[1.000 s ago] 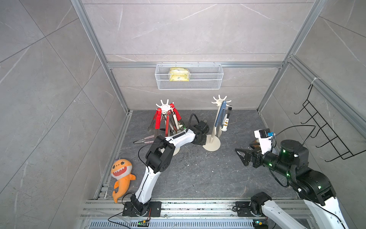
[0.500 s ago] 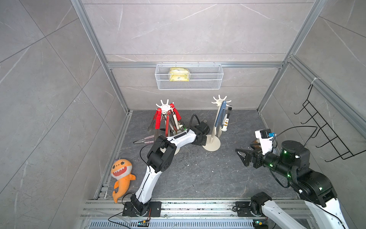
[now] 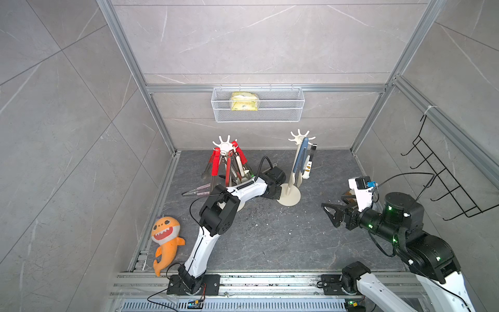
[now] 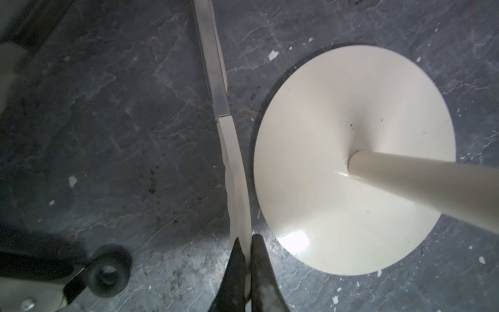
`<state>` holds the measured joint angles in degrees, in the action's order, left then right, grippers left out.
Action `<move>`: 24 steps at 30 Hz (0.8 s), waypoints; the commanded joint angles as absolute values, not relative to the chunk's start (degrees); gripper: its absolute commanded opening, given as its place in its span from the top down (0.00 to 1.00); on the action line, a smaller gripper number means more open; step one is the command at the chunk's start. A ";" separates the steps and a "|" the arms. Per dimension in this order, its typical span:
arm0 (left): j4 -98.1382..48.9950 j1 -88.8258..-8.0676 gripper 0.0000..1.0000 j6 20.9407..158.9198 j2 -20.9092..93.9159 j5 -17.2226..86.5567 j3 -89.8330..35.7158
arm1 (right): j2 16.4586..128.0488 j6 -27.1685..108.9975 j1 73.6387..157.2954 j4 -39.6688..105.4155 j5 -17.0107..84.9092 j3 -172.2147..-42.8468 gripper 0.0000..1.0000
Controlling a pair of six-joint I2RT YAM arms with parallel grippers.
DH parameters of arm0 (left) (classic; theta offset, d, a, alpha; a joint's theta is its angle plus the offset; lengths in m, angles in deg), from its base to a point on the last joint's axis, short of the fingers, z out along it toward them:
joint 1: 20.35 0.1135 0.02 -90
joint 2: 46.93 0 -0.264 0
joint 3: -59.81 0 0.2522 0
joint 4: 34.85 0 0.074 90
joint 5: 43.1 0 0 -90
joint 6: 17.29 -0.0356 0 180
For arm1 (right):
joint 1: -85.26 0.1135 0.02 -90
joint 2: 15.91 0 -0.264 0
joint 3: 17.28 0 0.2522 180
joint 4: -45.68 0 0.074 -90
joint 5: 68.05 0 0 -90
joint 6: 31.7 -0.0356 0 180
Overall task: Hang food tongs on kitchen utensil racks
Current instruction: Pick up the food tongs from the center of the board.
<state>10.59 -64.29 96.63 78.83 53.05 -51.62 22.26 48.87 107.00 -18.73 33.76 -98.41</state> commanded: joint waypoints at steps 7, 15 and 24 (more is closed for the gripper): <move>11.95 -67.02 1.00 99.10 68.21 57.25 -43.25 | 22.78 48.16 107.29 -16.90 33.77 -97.95 0.01; 12.13 -70.23 1.00 100.28 64.41 58.75 -40.34 | 23.97 48.19 107.29 -15.26 34.34 -97.49 0.00; 12.77 -72.77 1.00 102.25 61.71 60.07 -38.64 | 24.63 48.43 107.30 -14.57 34.84 -97.16 0.00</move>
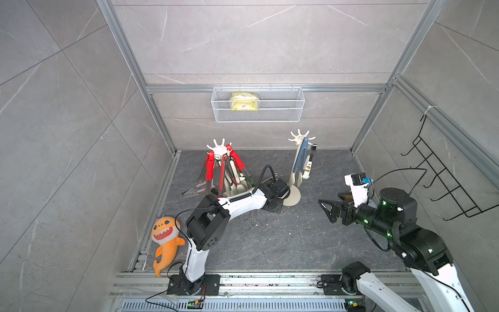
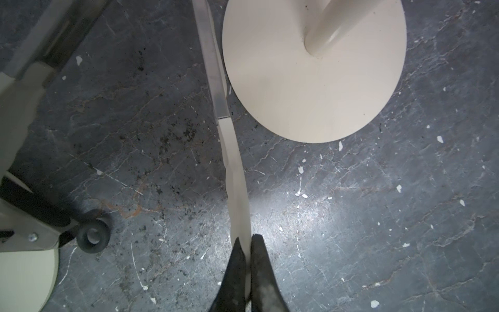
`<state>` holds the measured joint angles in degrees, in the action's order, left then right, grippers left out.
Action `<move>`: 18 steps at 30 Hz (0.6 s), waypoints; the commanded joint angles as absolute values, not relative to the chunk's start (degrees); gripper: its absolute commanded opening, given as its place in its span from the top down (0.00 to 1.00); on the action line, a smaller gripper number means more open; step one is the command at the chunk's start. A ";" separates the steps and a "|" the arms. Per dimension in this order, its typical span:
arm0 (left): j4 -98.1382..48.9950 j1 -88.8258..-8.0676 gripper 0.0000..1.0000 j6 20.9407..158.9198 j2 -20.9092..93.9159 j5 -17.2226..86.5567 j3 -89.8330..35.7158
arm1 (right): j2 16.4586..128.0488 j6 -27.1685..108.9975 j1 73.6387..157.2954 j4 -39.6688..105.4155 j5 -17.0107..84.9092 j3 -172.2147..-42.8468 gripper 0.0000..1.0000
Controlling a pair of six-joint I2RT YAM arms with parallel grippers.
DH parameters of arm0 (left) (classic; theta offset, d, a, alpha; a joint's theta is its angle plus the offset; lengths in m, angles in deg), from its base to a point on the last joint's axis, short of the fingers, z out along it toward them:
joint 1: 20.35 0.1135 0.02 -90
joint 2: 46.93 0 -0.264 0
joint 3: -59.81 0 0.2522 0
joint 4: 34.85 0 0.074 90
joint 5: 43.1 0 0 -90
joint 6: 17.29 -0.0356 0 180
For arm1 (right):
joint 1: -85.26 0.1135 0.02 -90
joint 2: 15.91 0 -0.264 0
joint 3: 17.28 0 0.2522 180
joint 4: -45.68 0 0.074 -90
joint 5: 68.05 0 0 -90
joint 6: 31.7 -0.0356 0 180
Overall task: Hang food tongs on kitchen utensil racks
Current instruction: Pick up the food tongs from the center of the board.
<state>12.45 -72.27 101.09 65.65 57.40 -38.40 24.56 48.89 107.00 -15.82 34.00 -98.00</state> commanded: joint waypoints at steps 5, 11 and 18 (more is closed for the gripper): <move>13.43 -74.16 1.00 102.24 60.62 60.72 -38.62 | 24.70 48.67 107.27 -14.57 34.73 -97.09 0.00; 14.48 -76.02 1.00 103.38 58.09 62.19 -36.81 | 25.13 48.87 107.30 -14.19 34.39 -97.40 0.00; 14.81 -77.41 1.00 105.21 54.95 64.06 -34.17 | 26.01 48.45 107.29 -13.65 34.34 -97.49 0.01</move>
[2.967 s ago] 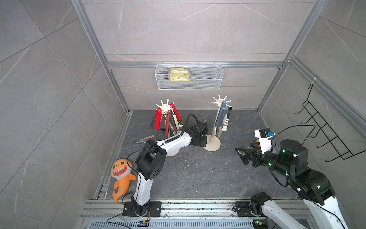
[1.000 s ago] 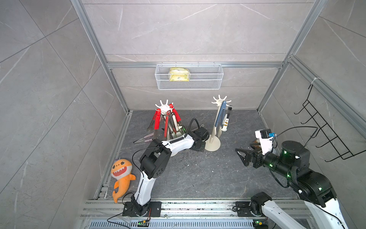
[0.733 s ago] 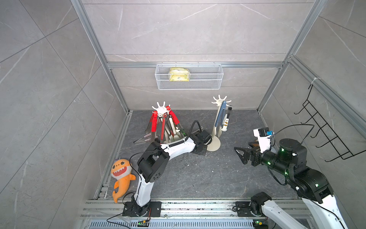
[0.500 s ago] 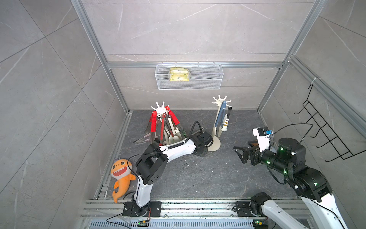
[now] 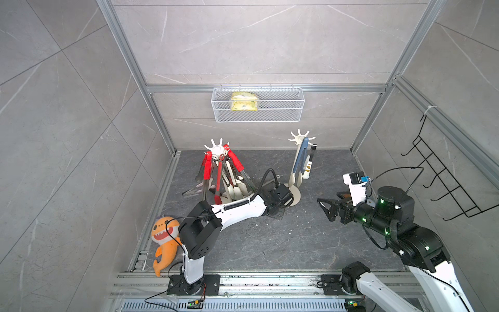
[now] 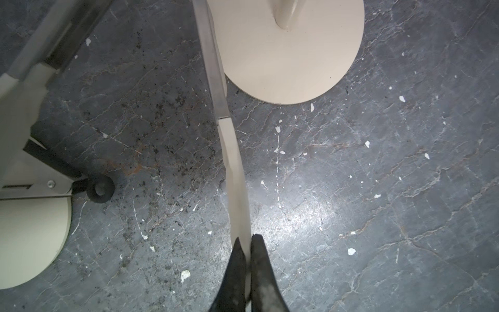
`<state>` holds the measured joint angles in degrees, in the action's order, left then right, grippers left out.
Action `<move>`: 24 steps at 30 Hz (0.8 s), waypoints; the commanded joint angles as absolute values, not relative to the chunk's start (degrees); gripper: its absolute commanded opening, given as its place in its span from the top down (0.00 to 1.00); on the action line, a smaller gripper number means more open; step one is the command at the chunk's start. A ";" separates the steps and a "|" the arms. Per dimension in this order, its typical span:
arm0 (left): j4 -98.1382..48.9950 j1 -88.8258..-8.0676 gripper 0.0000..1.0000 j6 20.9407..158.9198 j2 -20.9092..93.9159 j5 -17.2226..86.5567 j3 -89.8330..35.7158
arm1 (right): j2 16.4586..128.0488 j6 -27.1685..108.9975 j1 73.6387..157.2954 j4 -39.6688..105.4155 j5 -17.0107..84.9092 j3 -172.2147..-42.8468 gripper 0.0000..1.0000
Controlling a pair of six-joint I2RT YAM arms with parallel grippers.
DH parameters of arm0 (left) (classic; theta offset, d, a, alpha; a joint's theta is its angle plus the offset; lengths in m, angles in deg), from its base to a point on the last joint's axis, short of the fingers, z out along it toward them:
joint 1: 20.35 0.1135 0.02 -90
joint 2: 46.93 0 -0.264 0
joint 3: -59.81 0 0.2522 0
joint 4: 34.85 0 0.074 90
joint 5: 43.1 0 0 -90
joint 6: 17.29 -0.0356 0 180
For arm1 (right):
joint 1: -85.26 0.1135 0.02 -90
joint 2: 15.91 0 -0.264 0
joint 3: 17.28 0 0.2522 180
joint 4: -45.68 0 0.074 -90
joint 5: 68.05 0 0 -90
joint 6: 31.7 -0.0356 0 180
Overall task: Hang food tongs on kitchen utensil racks
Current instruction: Pick up the food tongs from the center of the board.
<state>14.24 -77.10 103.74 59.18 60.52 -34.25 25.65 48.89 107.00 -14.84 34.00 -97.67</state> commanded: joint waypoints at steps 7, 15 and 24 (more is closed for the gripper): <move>14.95 -78.56 1.00 105.52 52.42 64.11 -33.14 | 26.90 48.97 107.30 -13.14 34.00 -97.95 0.00; 14.32 -80.07 1.00 105.68 51.41 62.78 -31.73 | 27.77 49.22 107.31 -12.41 33.89 -98.59 0.00; 8.61 -80.60 1.00 107.22 50.46 58.11 -27.00 | 27.74 49.71 107.32 -12.73 33.65 -99.16 0.00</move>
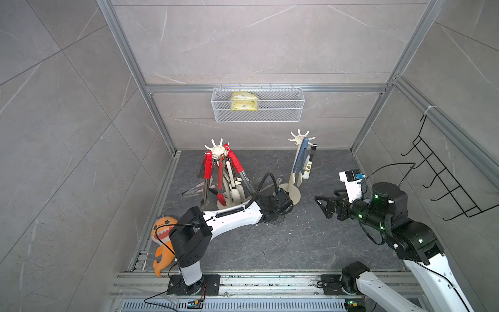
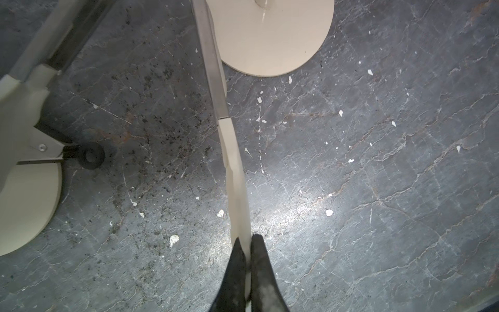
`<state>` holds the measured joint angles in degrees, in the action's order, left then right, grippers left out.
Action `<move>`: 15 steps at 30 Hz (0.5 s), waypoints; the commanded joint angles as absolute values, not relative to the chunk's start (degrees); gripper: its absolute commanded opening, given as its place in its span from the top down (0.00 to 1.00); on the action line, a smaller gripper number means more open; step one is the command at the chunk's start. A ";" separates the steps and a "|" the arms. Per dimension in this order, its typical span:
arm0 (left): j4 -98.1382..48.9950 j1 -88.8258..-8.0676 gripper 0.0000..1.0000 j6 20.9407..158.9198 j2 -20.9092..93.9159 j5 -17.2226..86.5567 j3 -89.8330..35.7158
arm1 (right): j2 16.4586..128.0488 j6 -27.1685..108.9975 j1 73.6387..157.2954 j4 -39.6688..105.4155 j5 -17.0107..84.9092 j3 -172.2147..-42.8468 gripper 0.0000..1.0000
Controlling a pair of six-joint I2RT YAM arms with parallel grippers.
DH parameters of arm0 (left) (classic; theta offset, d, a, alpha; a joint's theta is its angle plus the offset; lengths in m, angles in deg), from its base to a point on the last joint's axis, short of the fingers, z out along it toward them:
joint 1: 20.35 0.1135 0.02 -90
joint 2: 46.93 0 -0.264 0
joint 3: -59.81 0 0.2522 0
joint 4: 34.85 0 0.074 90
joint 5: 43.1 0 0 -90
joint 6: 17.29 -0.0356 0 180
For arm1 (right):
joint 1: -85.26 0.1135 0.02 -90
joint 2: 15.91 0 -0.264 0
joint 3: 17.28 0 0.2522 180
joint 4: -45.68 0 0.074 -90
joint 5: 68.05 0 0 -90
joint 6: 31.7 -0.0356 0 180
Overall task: Hang food tongs on kitchen utensil racks
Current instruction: Pick up the food tongs from the center of the board.
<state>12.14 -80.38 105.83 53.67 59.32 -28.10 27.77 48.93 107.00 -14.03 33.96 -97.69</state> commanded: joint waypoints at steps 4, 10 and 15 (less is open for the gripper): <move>6.40 -80.64 1.00 107.61 50.45 56.17 -25.55 | 27.51 49.97 107.25 -13.23 33.40 -99.42 0.00; 2.86 -81.04 1.00 107.44 48.43 53.80 -22.54 | 27.64 50.17 107.27 -13.58 33.34 -99.60 0.01; -0.53 -82.11 1.00 107.04 45.59 51.10 -18.80 | 28.03 50.31 107.27 -13.29 33.33 -99.59 0.00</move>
<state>4.06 -81.23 107.08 49.43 52.96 -19.62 27.77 49.15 107.00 -14.08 33.76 -97.80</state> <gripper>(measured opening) 0.059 0.991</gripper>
